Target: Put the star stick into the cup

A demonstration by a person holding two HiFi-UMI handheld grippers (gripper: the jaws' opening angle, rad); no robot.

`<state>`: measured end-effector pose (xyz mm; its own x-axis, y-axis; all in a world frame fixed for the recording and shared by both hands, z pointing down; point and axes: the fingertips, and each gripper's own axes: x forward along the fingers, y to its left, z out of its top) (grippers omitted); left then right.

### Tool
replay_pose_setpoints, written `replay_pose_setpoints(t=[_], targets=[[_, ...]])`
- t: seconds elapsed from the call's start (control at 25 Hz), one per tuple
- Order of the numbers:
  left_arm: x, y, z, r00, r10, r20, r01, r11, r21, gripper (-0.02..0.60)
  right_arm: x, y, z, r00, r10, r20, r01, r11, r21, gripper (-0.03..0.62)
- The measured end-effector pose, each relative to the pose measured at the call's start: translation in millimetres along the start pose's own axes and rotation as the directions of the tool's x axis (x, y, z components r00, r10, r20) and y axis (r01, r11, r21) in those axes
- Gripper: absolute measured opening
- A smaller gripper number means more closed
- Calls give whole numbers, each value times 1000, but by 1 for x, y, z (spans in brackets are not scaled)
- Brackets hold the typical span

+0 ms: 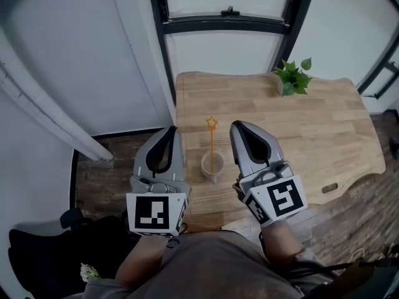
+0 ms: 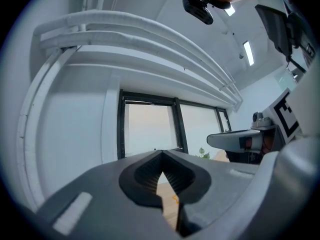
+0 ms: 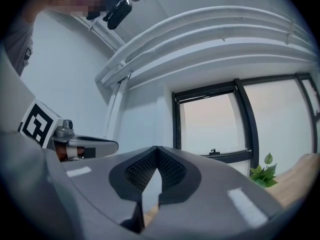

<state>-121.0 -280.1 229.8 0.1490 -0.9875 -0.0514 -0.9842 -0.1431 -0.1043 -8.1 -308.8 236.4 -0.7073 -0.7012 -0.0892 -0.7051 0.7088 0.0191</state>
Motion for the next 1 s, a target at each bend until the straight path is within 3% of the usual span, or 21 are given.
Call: replay_pose_setpoints(t=[1.0], targets=[[-1, -15, -4, 1000, -15, -9, 15, 1000, 2, 0, -9, -1, -1, 1000, -1, 0, 1, 1000, -2, 23]])
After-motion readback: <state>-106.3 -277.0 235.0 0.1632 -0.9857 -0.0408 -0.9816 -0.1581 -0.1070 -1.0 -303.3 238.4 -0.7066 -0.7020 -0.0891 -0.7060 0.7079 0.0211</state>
